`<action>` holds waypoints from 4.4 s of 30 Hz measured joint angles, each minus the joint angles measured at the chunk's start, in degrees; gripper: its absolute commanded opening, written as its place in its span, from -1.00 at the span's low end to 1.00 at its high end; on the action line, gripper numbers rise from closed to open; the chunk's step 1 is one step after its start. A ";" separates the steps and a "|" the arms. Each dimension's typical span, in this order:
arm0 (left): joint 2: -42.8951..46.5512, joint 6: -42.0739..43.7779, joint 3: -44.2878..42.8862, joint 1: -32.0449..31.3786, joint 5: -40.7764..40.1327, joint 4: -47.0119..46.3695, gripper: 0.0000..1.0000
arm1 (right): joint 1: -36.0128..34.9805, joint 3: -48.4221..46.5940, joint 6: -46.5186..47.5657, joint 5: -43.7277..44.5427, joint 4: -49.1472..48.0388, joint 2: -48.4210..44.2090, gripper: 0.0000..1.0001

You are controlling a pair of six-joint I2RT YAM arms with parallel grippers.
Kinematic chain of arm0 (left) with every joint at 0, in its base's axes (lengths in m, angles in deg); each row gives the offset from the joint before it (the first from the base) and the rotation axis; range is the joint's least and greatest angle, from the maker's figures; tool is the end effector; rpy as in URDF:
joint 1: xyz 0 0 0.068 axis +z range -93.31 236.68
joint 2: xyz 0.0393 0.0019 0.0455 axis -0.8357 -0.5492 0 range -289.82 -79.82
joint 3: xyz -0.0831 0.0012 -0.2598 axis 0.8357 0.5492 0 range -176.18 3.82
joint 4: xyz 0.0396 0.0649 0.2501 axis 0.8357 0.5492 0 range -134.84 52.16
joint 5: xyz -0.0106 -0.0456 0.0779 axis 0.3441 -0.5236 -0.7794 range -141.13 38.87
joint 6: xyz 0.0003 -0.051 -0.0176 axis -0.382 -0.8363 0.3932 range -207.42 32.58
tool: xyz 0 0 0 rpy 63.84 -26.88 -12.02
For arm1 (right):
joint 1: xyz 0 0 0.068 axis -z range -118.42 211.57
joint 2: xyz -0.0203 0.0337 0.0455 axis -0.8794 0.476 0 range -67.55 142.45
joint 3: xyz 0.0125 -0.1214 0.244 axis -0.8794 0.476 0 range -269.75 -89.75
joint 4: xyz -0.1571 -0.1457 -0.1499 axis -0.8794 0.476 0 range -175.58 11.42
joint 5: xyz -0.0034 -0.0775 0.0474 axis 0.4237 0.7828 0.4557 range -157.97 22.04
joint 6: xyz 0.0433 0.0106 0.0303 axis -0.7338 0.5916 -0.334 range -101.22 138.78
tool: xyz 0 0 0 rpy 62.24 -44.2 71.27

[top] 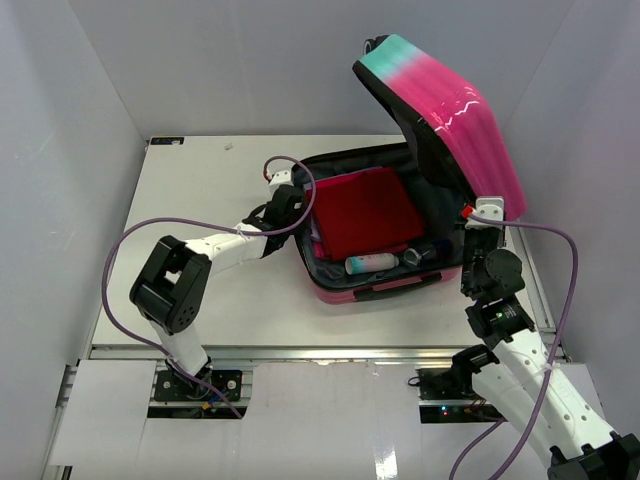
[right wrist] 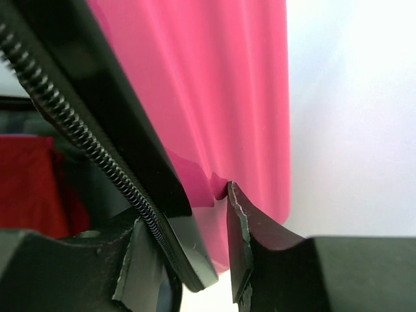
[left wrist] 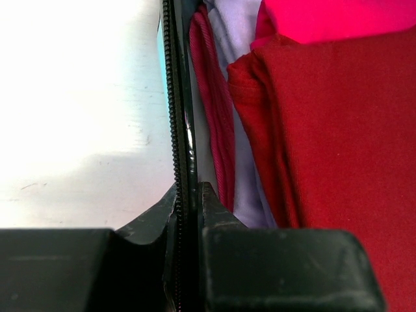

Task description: Pack the luggage

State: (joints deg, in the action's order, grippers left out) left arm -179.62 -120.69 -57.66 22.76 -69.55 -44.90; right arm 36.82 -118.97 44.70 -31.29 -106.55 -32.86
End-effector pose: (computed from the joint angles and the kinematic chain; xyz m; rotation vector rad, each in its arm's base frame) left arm 0.3206 -0.2022 0.2020 -0.1609 2.2087 -0.2943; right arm 0.1464 0.0440 0.3275 -0.0427 1.3672 -0.4323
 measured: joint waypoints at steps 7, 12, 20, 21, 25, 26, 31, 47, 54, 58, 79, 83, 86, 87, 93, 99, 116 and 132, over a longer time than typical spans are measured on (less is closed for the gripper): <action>0.75 -0.08 0.05 0.22 -1.11 2.12 -1.00 | -0.43 0.80 -1.83 -9.45 1.78 -0.98 0.02; 0.84 -0.20 0.05 0.61 -1.57 2.30 -1.00 | -1.76 1.63 -6.91 -22.82 3.58 -1.43 0.23; 1.17 -0.65 0.57 1.19 -1.69 1.78 -1.00 | -4.20 1.99 -17.93 -42.52 8.45 -1.53 0.26; 1.21 -0.64 0.61 1.19 -1.71 1.70 -1.00 | -4.21 2.01 -18.48 -43.22 8.48 -2.06 0.26; 1.62 -0.29 0.86 1.17 -1.79 1.35 -1.00 | -4.22 2.04 -20.51 -45.11 8.49 -3.85 0.28; 1.85 -0.20 0.99 1.17 -1.92 1.31 -1.00 | -4.22 2.04 -20.97 -45.13 8.38 -4.01 0.28; 2.54 0.03 1.98 1.20 -1.95 0.92 -1.00 | -4.20 -0.16 -24.14 -41.68 9.97 -0.43 0.53; 3.42 0.51 3.04 1.34 -1.65 0.93 -0.53 | -8.39 -25.19 -16.71 -38.70 18.30 23.29 0.94; 8.39 2.43 2.77 1.55 0.59 4.26 0.35 | -9.19 -25.57 -14.41 -39.75 17.93 24.79 0.92; 16.72 2.97 2.53 1.87 0.17 6.72 0.48 | -9.68 -21.91 -15.96 -36.41 16.53 21.47 0.86; 23.32 4.97 -0.01 7.85 1.25 1.28 0.47 | -9.16 -8.85 -47.26 -1.88 32.60 3.65 0.17; 5.13 6.31 -16.05 13.63 5.70 0.56 0.33 | -9.30 -5.00 -51.78 -2.06 34.50 5.34 0.12; -4.67 7.25 -25.10 16.31 10.76 -0.10 0.31 | -9.51 -0.01 -53.06 -3.88 33.89 5.39 0.27; -5.98 7.62 -25.51 16.97 12.75 -0.58 0.31 | -9.51 1.34 -52.96 -4.53 33.49 5.35 0.30; -7.70 7.94 -22.50 17.91 25.49 -7.06 0.21 | -9.51 3.07 -52.94 -5.02 31.43 4.55 0.40; 0.53 5.90 -6.44 16.68 27.91 -16.82 0.20 | -9.51 3.07 -54.54 -3.03 33.28 0.47 0.52; 20.57 4.00 17.68 1.23 22.41 -28.22 0.19 | -9.51 0.79 -57.29 -1.18 39.30 -7.31 0.66; 27.59 4.95 8.89 2.12 15.04 -17.97 -0.47 | -9.61 -0.13 -60.88 8.94 42.36 -0.75 0.62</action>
State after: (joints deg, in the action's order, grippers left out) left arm -152.03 -115.74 -48.77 24.88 -54.51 -62.87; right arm 27.22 -119.10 -16.18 -22.35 -64.19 -33.61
